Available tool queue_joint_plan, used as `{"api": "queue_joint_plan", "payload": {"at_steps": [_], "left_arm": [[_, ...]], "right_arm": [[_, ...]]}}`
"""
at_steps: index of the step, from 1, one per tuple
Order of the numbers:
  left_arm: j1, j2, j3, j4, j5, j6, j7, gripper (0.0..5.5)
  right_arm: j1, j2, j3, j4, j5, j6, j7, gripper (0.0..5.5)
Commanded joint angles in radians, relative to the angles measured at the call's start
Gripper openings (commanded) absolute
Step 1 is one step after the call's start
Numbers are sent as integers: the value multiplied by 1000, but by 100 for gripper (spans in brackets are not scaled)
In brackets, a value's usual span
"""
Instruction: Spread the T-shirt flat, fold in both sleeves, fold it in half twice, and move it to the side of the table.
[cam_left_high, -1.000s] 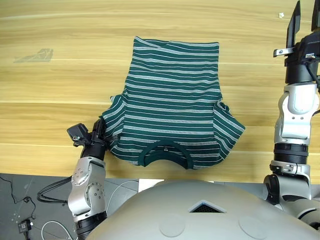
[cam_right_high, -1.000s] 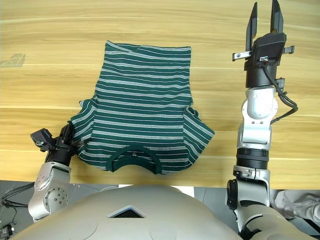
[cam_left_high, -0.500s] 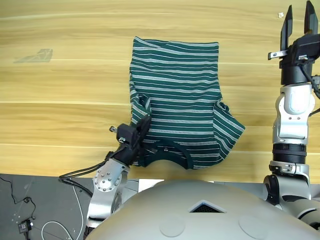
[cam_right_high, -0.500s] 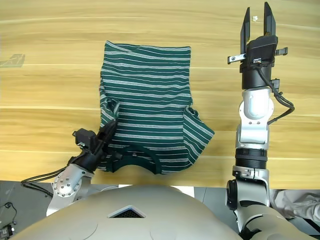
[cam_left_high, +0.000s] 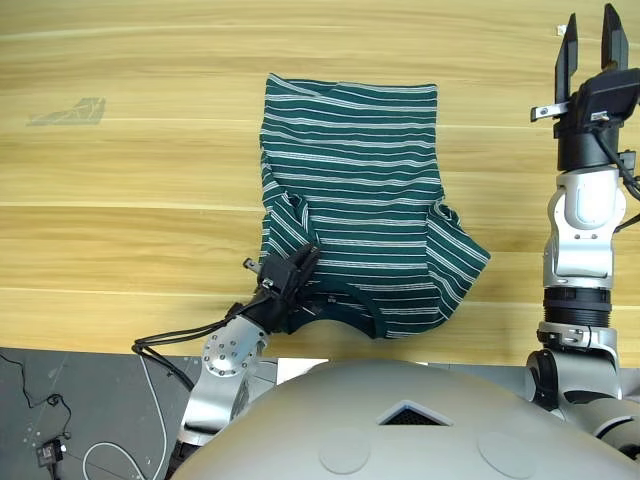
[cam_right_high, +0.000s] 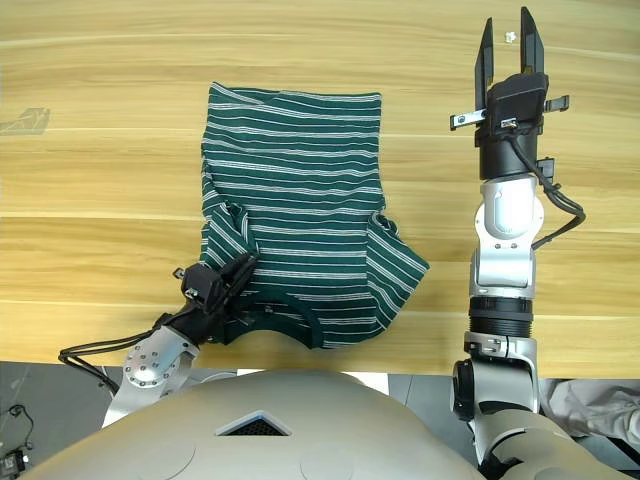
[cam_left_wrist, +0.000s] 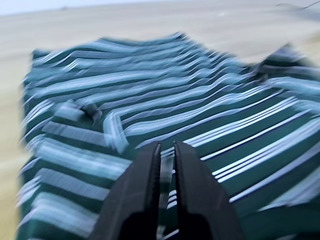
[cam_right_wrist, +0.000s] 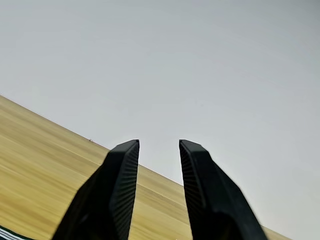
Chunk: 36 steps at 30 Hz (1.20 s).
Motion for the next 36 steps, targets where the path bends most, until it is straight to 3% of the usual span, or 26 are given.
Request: {"api": "queue_joint_plan", "payload": {"at_steps": [1, 5, 9, 12, 15, 18, 20, 23, 36], "left_arm": [[16, 50, -40, -68, -39, -14, -63, 121], [41, 87, -71, -123, -140, -42, -139, 134], [25, 66, -28, -137, -210, -33, -112, 134], [-40, -17, 121, -95, -233, -6, 49, 134], [-85, -63, 291, -62, -256, -7, 174, 134], [-110, -54, 368, -61, -247, 0, 204, 134], [-113, -52, 375, -60, -246, 10, 202, 138], [-103, -59, 370, -64, -237, 19, 197, 138], [-116, -77, 346, -31, -212, 50, 197, 138]], "right_arm": [[-7, 5, 9, 13, 2, 9, 17, 148], [10, 0, 24, 3, 18, 19, 52, 148], [61, -25, 15, -19, 94, 65, 144, 148], [190, -90, 9, -114, 392, 257, 431, 148], [395, -273, 8, -180, 603, 382, 836, 148], [457, -344, -78, -103, 723, 470, 1017, 148], [481, -374, -92, -61, 747, 495, 1107, 181], [473, -379, -82, -8, 711, 520, 1134, 233], [419, -396, 7, 80, 525, 537, 1147, 233]]}}
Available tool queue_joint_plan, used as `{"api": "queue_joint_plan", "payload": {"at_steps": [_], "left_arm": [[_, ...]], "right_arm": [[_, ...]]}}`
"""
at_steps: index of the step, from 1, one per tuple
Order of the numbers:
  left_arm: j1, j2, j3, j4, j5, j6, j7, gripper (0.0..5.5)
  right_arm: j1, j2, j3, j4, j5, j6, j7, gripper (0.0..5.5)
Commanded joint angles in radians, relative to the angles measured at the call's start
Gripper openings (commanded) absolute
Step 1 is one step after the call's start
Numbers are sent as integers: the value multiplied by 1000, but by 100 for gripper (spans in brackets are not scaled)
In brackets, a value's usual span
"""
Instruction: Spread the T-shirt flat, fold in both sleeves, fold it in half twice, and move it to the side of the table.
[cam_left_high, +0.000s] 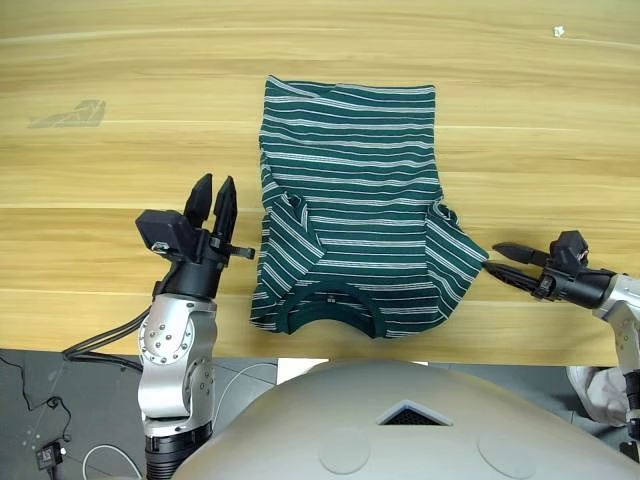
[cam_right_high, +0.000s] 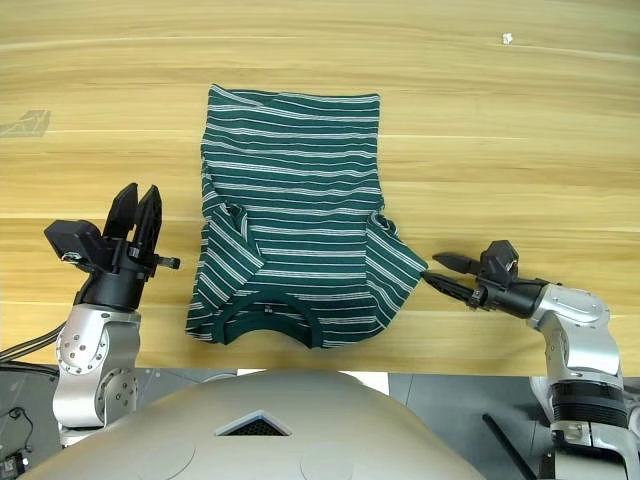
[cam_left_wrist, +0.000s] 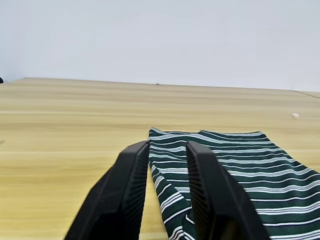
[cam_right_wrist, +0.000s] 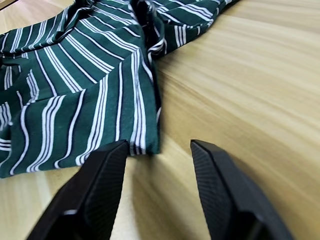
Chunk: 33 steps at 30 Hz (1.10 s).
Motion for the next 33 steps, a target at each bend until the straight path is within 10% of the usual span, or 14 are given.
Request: {"api": "queue_joint_plan", "payload": {"at_steps": [1, 13, 33], "left_arm": [[-13, -4, -11, 23, 21, 19, 1, 138], [-13, -21, -57, 65, 62, 13, -4, 138], [-46, -40, -71, 69, 69, 29, 9, 138]], "right_arm": [[-7, -9, 25, 4, -25, 6, 26, 233], [-6, 4, 42, 7, -45, -15, 20, 12], [-51, 34, 73, -277, 49, 45, 31, 5]]}}
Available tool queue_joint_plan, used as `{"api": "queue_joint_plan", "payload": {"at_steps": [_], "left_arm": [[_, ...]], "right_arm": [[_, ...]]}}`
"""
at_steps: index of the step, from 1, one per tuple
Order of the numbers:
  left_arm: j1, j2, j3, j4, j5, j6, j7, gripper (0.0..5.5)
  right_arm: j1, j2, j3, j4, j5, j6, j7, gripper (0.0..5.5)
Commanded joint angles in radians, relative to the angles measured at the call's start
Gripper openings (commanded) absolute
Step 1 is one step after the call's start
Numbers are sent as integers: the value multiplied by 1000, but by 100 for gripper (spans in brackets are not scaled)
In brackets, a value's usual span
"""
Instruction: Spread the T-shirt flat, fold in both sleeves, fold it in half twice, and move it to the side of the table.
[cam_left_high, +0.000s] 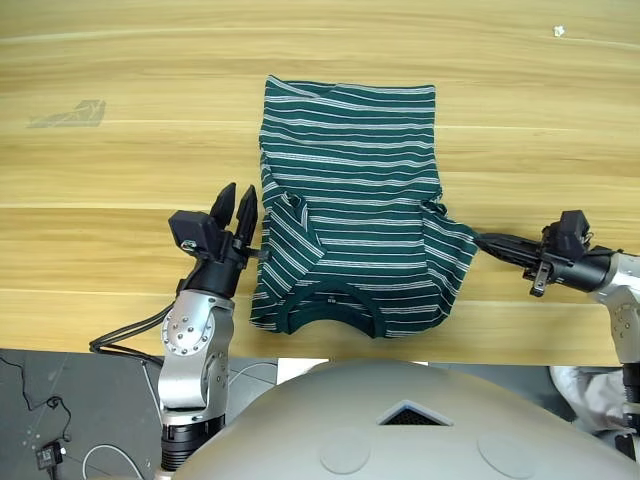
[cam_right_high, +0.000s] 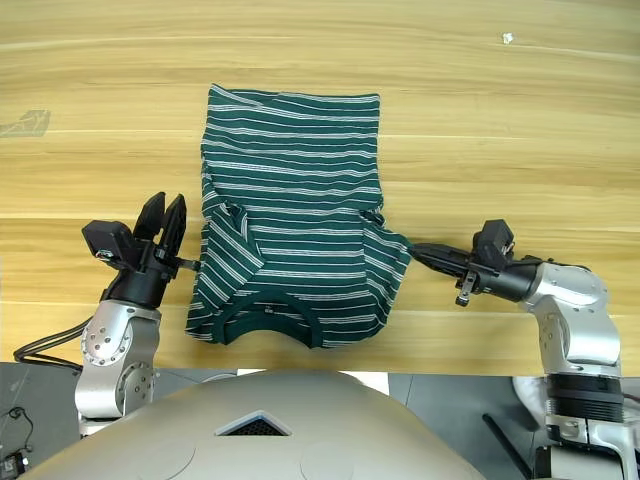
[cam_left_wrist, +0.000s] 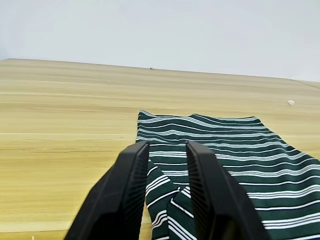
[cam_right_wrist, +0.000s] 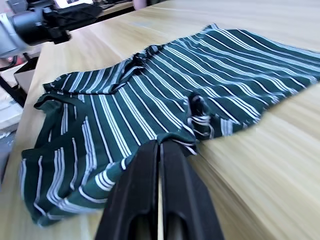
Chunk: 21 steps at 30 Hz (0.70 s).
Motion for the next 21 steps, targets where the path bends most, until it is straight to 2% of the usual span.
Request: {"api": "queue_joint_plan", "payload": {"at_steps": [1, 5, 10, 18, 21], "left_arm": [[-19, -1, -7, 3, 19, 17, 7, 138], [-20, -1, -7, 3, 28, 20, 6, 138], [-29, 1, -7, 11, 29, 24, 2, 138], [-19, -2, -21, 9, 33, 25, -1, 138], [-16, -1, -25, 10, 33, 25, -2, 138]], "right_arm": [[-34, 17, 53, -31, -52, -3, -19, 5], [-89, 63, 149, -98, -87, -3, -32, 5], [-151, 87, 201, -120, -86, 22, -37, 5], [-153, 103, 319, -58, -260, -73, -95, 5], [-137, 108, 325, -87, -240, -68, -85, 5]]}}
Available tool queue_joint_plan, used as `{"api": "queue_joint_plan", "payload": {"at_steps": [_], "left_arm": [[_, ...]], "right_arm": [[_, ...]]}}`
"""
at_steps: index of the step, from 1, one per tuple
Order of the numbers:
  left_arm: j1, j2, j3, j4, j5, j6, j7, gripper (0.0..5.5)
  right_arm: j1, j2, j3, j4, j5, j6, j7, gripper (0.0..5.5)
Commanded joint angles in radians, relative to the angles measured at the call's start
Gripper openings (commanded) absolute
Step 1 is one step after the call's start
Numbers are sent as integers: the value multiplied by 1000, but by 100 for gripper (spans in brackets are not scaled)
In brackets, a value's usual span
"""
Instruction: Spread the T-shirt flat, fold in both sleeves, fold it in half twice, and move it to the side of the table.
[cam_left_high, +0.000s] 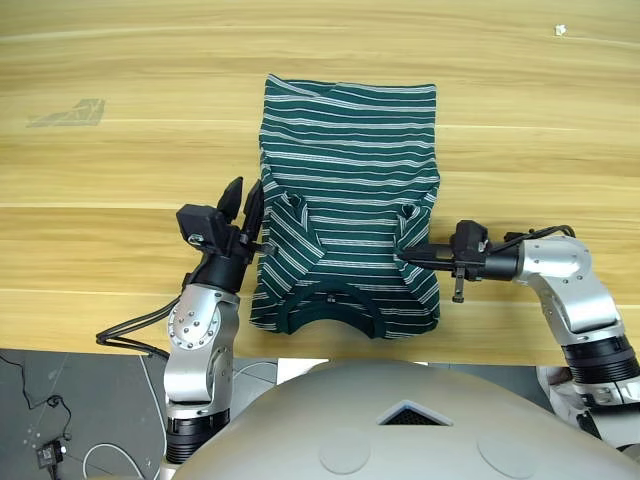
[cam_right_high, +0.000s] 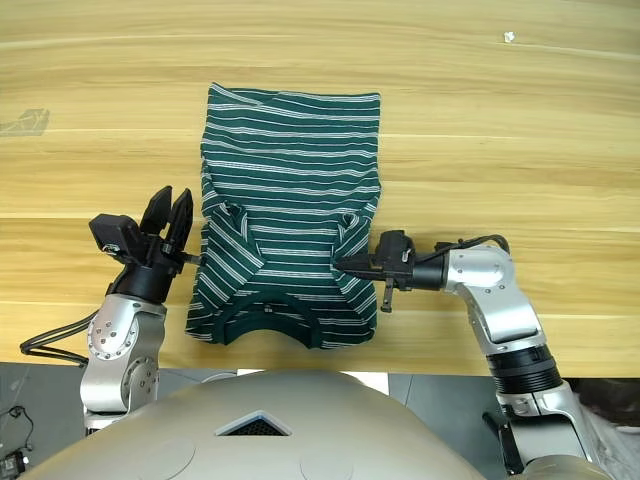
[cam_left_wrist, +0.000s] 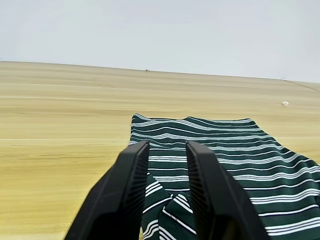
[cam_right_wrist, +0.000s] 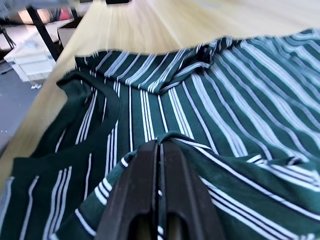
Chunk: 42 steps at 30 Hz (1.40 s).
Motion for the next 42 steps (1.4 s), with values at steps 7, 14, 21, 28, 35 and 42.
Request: {"api": "queue_joint_plan", "payload": {"at_steps": [7, 14, 21, 28, 35, 42], "left_arm": [[9, 1, -8, 25, 18, 12, -2, 138], [16, -3, -24, 31, 24, 2, -10, 138], [24, 5, -48, 25, 24, -4, -29, 138], [20, 13, -55, 18, 33, -3, -47, 138], [53, 358, 126, 38, 438, -266, -100, 154], [181, 690, 290, 192, 819, -660, -119, 269]], "right_arm": [[14, 21, 27, -48, 31, -7, 8, 5], [3, 44, 42, -44, 20, -1, -24, 5], [18, 43, 42, -95, 82, 44, -7, 82], [20, 42, 41, -115, 128, 87, 4, 203], [44, -6, -158, -38, -82, -258, -185, 290], [82, -148, -291, 132, -433, -864, -349, 290]]}}
